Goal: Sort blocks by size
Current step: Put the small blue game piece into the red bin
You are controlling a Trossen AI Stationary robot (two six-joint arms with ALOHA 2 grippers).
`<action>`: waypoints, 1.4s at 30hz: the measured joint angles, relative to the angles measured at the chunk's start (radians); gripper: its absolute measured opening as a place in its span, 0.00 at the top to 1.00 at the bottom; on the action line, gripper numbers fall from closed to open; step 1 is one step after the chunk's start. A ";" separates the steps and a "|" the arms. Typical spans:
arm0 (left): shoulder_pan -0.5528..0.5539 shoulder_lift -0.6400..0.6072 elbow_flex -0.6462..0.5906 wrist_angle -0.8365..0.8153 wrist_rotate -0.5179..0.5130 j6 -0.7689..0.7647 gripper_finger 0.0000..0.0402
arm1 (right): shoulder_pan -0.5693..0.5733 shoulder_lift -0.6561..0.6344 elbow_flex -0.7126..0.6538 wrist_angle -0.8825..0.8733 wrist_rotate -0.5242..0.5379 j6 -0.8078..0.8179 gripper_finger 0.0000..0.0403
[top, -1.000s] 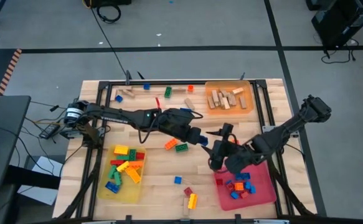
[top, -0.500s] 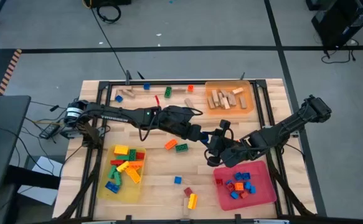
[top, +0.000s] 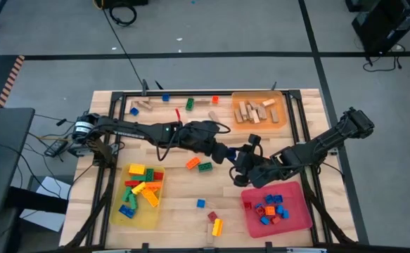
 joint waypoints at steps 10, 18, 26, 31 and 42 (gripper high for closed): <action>0.002 0.001 -0.002 -0.005 -0.029 0.218 0.40 | 0.070 -0.022 0.000 -0.368 -0.124 0.457 0.60; -0.004 0.001 -0.002 -0.012 -0.026 0.240 0.40 | 0.245 -0.103 0.001 -0.573 -0.411 0.907 0.60; -0.026 0.001 -0.002 -0.017 -0.030 0.237 0.40 | 0.476 -0.081 -0.045 -0.661 -0.549 1.270 0.60; -0.029 0.001 -0.002 -0.017 -0.034 0.237 0.40 | 0.558 -0.063 -0.173 -0.512 -0.661 1.421 0.60; -0.047 0.001 -0.002 -0.051 -0.038 0.191 0.40 | 0.603 -0.048 -0.315 -0.355 -0.711 1.549 0.56</action>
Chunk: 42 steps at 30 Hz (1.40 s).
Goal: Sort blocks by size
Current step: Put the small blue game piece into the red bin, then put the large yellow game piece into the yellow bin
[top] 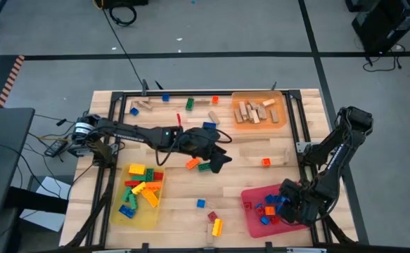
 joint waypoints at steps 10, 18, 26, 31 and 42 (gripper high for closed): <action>0.000 0.000 0.000 -0.113 -0.003 0.000 0.40 | 0.000 0.000 -0.001 0.007 0.010 -0.011 0.45; 0.000 -0.003 0.000 -0.095 0.028 0.005 0.40 | 0.000 -0.004 0.004 -0.003 0.013 -0.036 0.42; -0.002 -0.006 0.000 -0.114 0.323 0.235 0.40 | -0.006 -0.015 0.129 -0.127 0.169 -0.050 0.46; -0.033 -0.007 0.000 -0.131 0.279 0.371 0.40 | -0.052 -0.015 0.217 -0.118 0.224 -0.215 0.48; -0.160 -0.221 -0.204 -0.152 -0.110 0.497 0.40 | -0.315 0.207 0.537 -0.141 0.196 -0.726 0.53</action>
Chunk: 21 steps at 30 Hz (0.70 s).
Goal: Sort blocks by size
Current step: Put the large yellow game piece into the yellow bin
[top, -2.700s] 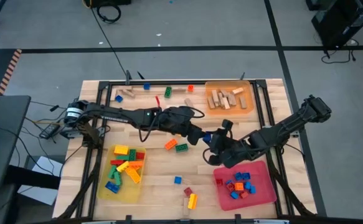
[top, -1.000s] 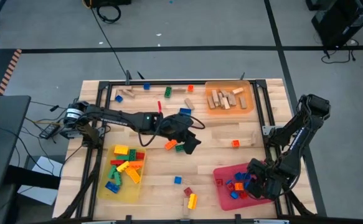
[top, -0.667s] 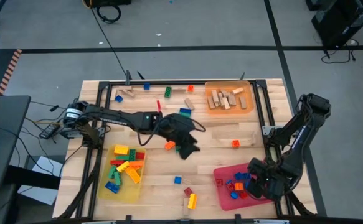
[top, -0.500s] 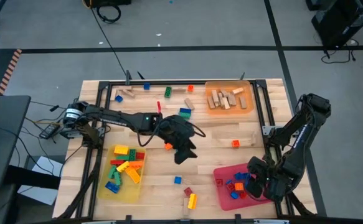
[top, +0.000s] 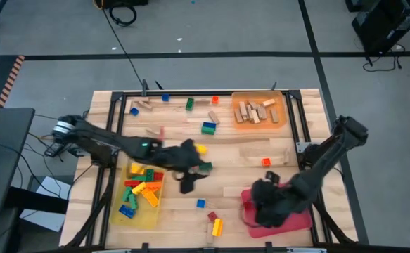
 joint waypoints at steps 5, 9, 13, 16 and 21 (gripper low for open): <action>-0.050 -0.270 -0.295 0.120 -0.006 -0.068 0.40 | -0.092 0.154 0.194 -0.031 -0.039 -0.109 0.55; -0.108 -0.462 -0.478 0.204 0.002 -0.144 0.40 | -0.156 0.257 0.297 0.018 -0.069 0.056 0.55; -0.161 -0.606 -0.587 0.260 0.002 -0.169 0.40 | -0.204 0.335 0.325 0.171 -0.065 0.153 0.55; -0.189 -0.672 -0.618 0.249 0.022 -0.172 0.40 | -0.228 0.386 0.325 0.313 -0.098 0.165 0.55; -0.219 -0.707 -0.622 0.184 0.031 -0.161 0.40 | -0.268 0.461 0.326 0.452 -0.213 0.281 0.55</action>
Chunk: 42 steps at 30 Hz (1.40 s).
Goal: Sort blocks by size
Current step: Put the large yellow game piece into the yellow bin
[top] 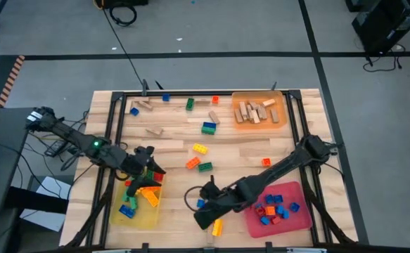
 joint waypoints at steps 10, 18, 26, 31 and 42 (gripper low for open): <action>-0.007 0.003 0.000 -0.075 0.048 0.003 0.40 | 0.032 0.037 0.088 -0.267 0.017 0.360 0.55; -0.007 0.003 0.000 -0.093 0.051 0.019 0.40 | 0.134 0.034 0.160 -0.433 0.071 0.716 0.61; -0.007 0.004 0.000 -0.091 0.049 0.030 0.40 | 0.204 0.073 0.151 -0.431 0.168 0.832 0.69; -0.006 0.004 0.000 -0.081 0.044 0.051 0.40 | 0.204 0.093 0.146 -0.428 0.215 0.820 0.69; -0.006 0.004 0.000 -0.062 0.041 0.049 0.40 | 0.200 0.117 0.138 -0.378 0.220 0.740 0.54</action>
